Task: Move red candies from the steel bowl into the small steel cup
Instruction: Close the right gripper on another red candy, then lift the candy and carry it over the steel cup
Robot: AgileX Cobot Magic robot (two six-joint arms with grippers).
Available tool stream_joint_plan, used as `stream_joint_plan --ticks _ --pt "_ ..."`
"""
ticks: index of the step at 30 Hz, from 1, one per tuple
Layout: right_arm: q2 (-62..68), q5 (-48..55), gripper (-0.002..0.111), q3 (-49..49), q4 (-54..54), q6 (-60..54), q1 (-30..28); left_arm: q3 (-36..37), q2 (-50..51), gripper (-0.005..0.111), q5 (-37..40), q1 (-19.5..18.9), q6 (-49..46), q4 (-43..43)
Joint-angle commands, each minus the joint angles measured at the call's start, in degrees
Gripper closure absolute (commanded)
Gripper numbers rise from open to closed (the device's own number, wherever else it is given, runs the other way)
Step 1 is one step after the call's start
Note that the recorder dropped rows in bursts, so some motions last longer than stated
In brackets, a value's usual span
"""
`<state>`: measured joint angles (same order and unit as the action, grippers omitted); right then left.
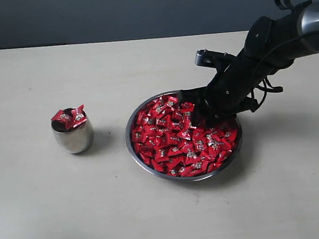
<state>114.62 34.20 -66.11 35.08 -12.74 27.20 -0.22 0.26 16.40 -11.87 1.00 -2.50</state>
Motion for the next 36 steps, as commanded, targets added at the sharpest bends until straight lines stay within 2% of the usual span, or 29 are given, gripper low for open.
stream_joint_plan --ticks 1,3,5,6,7,8,9,27,36 --pt "-0.1 -0.6 0.071 0.1 0.3 -0.1 0.2 0.2 -0.3 0.106 -0.1 -0.1 0.1 -0.1" --pt "-0.1 -0.6 0.072 0.1 0.5 -0.1 0.2 0.2 -0.3 0.106 -0.1 -0.1 0.1 -0.1" --pt "-0.1 -0.6 0.082 0.1 1.1 -0.4 0.2 0.2 -0.3 0.106 -0.1 -0.1 0.1 -0.1" --pt "-0.1 -0.6 0.093 0.1 1.4 -0.8 0.2 0.2 -0.3 0.106 -0.1 -0.1 0.1 -0.1" --pt "-0.1 -0.6 0.098 0.1 1.4 -0.8 0.2 0.2 -0.3 0.106 -0.1 -0.1 0.1 -0.1" --pt "-0.1 -0.6 0.107 0.1 1.4 -0.8 0.2 0.2 -0.3 0.106 -0.1 -0.1 0.1 -0.1" --pt "-0.1 -0.6 0.109 0.1 1.4 -0.8 0.2 0.2 -0.3 0.106 -0.1 -0.1 0.1 -0.1" --pt "-7.2 5.2 0.109 -5.9 1.0 -5.5 0.2 0.2 -0.3 0.106 -0.1 -0.1 0.1 -0.1" --pt "-7.7 13.8 0.109 -17.2 1.6 -12.6 0.2 0.2 -0.3 0.106 -0.1 -0.1 0.1 -0.1"
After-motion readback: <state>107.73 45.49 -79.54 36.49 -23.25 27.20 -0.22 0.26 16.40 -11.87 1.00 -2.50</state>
